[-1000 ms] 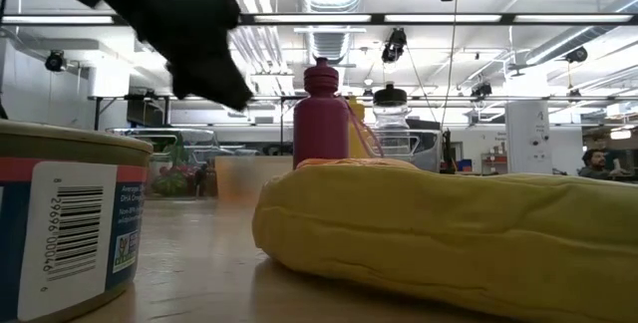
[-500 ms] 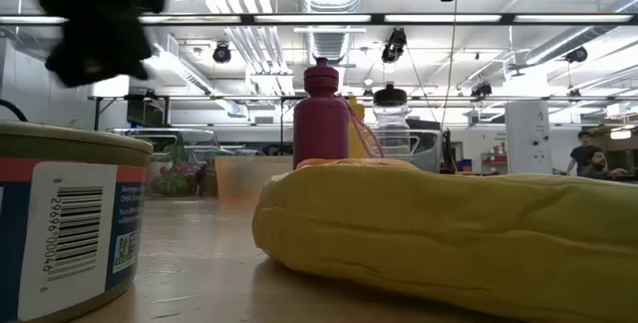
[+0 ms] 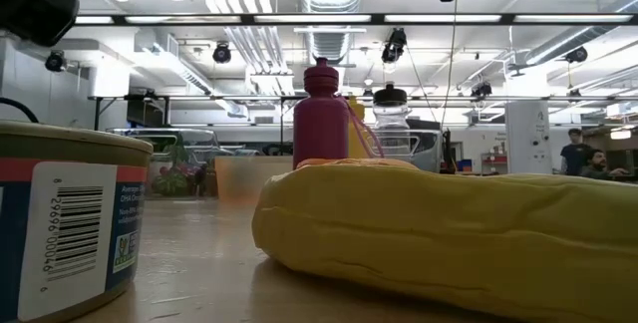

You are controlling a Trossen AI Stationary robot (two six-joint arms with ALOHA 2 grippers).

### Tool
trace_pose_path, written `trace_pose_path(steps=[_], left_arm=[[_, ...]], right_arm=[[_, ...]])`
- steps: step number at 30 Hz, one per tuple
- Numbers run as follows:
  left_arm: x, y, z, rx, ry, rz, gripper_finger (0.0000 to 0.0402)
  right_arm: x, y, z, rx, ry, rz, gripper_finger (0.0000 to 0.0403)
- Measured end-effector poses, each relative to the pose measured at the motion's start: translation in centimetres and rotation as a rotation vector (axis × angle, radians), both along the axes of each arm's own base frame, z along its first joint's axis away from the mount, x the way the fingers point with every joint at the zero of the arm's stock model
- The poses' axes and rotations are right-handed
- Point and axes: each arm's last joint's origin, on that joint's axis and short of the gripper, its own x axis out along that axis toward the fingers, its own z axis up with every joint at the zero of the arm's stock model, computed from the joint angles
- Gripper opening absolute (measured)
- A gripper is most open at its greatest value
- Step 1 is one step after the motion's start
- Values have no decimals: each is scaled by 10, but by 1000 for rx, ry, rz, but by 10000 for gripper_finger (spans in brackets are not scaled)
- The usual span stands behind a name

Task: Pick & Place Food Item
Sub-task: Put the blue tuna can into the orange bin

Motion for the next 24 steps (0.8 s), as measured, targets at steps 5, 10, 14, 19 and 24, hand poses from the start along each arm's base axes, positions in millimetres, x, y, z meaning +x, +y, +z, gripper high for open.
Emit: trace_pose_path(steps=[5, 10, 14, 19, 24], left_arm=[[-5, 4, -3, -4, 89, 58, 108], [-10, 7, -7, -7, 155, 108, 108], [-12, 8, -15, -3, 191, 143, 108], [-11, 6, -27, 27, 257, 141, 108], [-9, 4, -37, 29, 321, 155, 109]], right_arm=[[0, 0, 0, 0, 0, 0, 359], [0, 0, 0, 0, 0, 0, 359], [0, 0, 0, -6, 0, 0, 359], [0, 0, 0, -8, 0, -1, 359], [0, 0, 0, -8, 0, -1, 359]])
